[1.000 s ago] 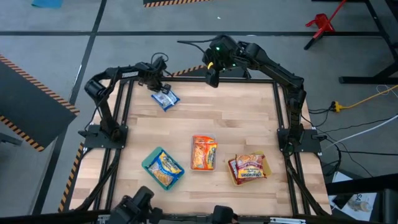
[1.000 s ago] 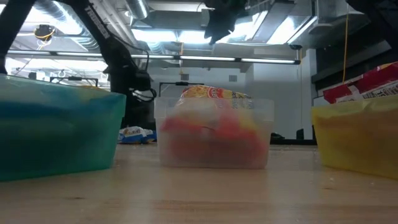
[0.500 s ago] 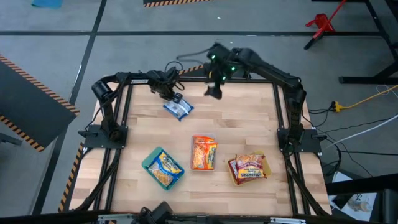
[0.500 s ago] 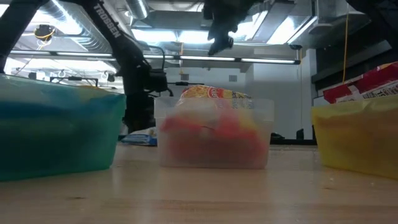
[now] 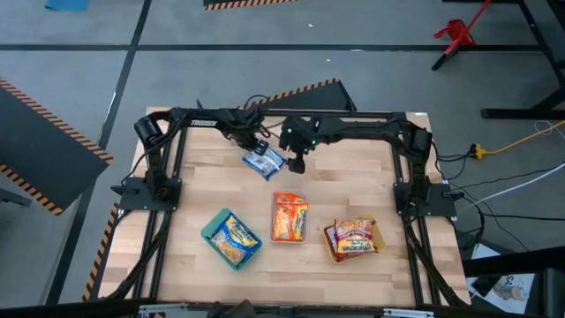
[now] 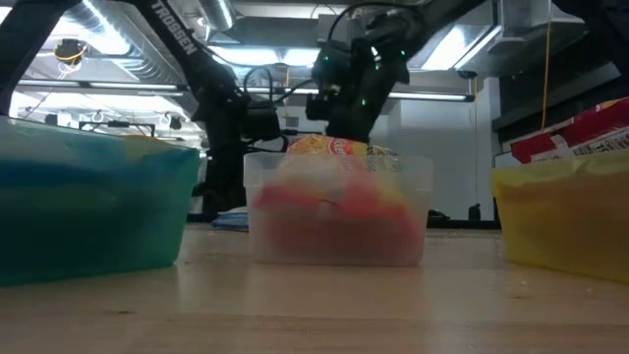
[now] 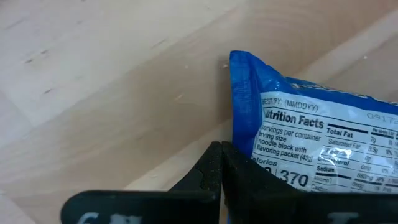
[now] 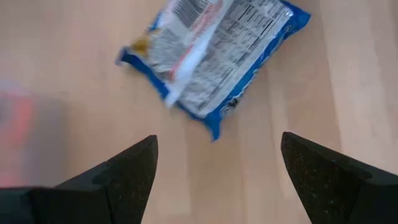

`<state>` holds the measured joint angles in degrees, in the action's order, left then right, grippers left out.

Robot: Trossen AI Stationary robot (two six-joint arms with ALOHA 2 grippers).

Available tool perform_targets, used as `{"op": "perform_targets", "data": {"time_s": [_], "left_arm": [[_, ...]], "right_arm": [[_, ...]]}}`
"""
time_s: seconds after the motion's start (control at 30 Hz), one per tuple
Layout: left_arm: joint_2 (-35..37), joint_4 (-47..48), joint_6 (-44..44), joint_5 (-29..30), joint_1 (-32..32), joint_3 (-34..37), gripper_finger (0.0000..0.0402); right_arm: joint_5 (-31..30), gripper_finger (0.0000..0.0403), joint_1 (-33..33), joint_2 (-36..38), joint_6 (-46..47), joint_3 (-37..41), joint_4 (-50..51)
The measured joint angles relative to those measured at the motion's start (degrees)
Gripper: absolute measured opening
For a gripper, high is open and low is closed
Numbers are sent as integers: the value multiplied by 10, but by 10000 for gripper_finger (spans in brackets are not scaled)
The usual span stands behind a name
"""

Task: Sort Maruchan noodles
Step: Put the blue noodle pack into the green bin

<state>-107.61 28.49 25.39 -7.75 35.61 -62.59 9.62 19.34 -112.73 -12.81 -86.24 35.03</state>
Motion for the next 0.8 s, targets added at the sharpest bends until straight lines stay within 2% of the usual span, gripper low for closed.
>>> {"op": "perform_targets", "data": {"time_s": [0.07,0.17,0.33,0.53,0.8], "left_arm": [[0,-7,3,0,-4,0,0],[0,-22,15,1,-11,1,0],[-1,-35,23,1,-22,1,0],[-1,-44,27,6,-33,1,0],[-1,-44,27,21,-41,1,0]], "right_arm": [[-30,325,-4,0,-15,28,-46],[-40,325,-3,0,-26,47,-86],[-38,325,-1,0,-10,47,-92],[16,325,-3,-7,41,47,-98],[9,325,-7,-44,62,48,-111]]}}
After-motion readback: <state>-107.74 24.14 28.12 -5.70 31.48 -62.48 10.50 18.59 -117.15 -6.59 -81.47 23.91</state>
